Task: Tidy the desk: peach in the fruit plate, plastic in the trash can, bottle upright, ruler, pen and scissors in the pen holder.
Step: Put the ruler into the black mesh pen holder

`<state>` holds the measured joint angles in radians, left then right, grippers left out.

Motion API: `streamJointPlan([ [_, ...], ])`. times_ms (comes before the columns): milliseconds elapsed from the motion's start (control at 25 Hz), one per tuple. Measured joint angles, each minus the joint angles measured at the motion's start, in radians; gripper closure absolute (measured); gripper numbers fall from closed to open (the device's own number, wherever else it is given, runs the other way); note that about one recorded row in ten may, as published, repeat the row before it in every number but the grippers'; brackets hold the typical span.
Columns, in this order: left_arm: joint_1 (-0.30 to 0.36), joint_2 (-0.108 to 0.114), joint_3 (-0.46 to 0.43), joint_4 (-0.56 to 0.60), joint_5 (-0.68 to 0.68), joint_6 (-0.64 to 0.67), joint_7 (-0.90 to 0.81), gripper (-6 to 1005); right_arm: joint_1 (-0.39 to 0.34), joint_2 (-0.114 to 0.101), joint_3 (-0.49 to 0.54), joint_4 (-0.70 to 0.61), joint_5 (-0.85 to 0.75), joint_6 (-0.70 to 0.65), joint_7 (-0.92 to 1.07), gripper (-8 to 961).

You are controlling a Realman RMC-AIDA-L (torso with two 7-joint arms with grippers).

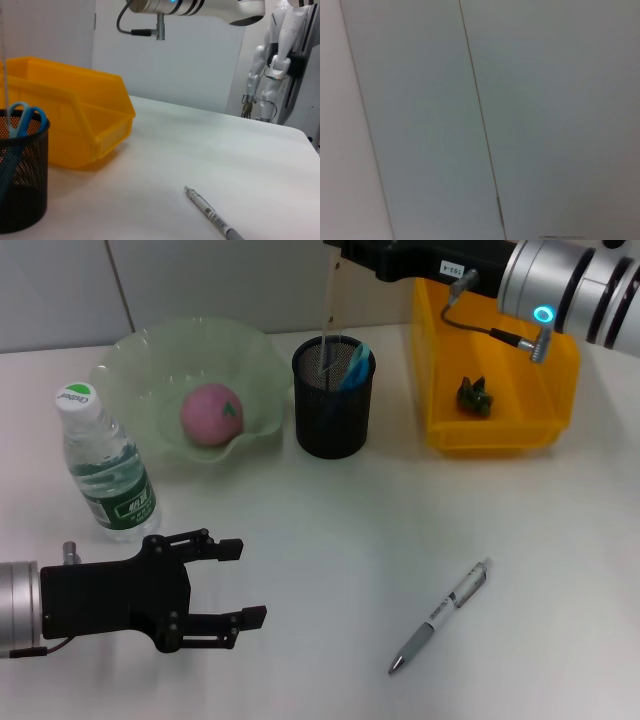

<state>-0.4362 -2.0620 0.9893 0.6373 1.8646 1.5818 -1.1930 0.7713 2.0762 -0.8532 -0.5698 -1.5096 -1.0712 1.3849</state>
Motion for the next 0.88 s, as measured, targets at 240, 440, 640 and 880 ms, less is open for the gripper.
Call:
streamJointPlan([
  [240,0.002,0.0,-0.002,-0.002,-0.002,0.001,0.0,158,0.029,0.001,-0.005,0.064,0.008,0.046,-0.071,532],
  [440,0.002,0.0,-0.002,-0.004,-0.004,0.0,0.0,158,0.047,0.003,-0.006,0.1,0.008,0.068,-0.105,530],
  [640,0.001,0.0,-0.006,-0.012,-0.004,-0.003,0.0,158,0.065,0.004,-0.01,0.133,0.007,0.083,-0.119,528],
  [880,0.0,0.0,-0.015,-0.013,-0.004,-0.003,0.007,158,0.067,0.005,-0.062,0.141,0.007,0.12,-0.126,525],
])
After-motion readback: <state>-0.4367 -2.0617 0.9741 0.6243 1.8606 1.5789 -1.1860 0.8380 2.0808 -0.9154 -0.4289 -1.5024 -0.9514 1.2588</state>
